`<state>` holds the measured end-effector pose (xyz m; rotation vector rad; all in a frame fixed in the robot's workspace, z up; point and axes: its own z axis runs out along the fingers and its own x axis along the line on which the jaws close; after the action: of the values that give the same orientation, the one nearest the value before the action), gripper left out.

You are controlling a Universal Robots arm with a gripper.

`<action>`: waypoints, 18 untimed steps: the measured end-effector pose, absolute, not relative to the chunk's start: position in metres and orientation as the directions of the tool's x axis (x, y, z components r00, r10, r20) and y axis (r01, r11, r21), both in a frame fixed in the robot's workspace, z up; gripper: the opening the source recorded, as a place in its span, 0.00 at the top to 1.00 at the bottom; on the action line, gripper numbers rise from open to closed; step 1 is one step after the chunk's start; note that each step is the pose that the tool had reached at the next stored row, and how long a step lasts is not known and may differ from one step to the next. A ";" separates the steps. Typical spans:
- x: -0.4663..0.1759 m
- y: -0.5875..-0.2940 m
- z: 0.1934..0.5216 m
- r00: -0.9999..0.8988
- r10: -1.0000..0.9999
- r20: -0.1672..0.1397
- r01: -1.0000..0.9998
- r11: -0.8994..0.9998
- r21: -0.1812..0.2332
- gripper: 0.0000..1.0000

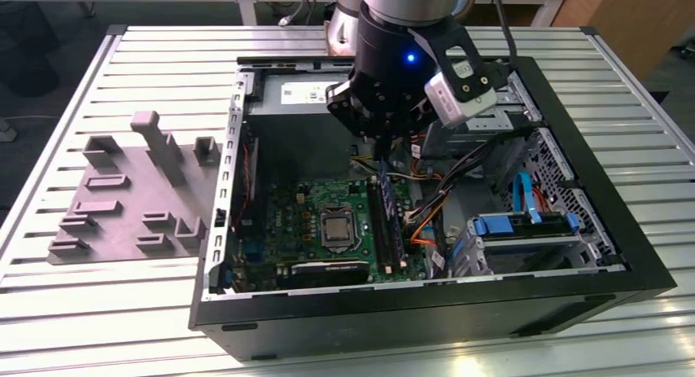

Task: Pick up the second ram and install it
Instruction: 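Insert the second ram into the second slot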

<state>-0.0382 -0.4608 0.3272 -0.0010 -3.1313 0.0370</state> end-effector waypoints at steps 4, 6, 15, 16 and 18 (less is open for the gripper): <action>-0.038 -0.461 0.325 -1.000 0.001 0.010 0.001 1.000 -0.023 0.86; -0.038 -0.461 0.322 -1.000 0.001 0.010 0.001 1.000 -0.024 0.86; -0.038 -0.461 0.312 -1.000 -0.002 0.011 -0.003 1.000 -0.024 0.86; -0.038 -0.461 0.312 -1.000 -0.002 0.011 -0.003 1.000 -0.024 0.86; -0.038 -0.461 0.312 -1.000 -0.002 0.011 -0.003 1.000 -0.024 0.86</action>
<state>-0.0382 -0.4614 0.3115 0.0038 -3.1300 0.0369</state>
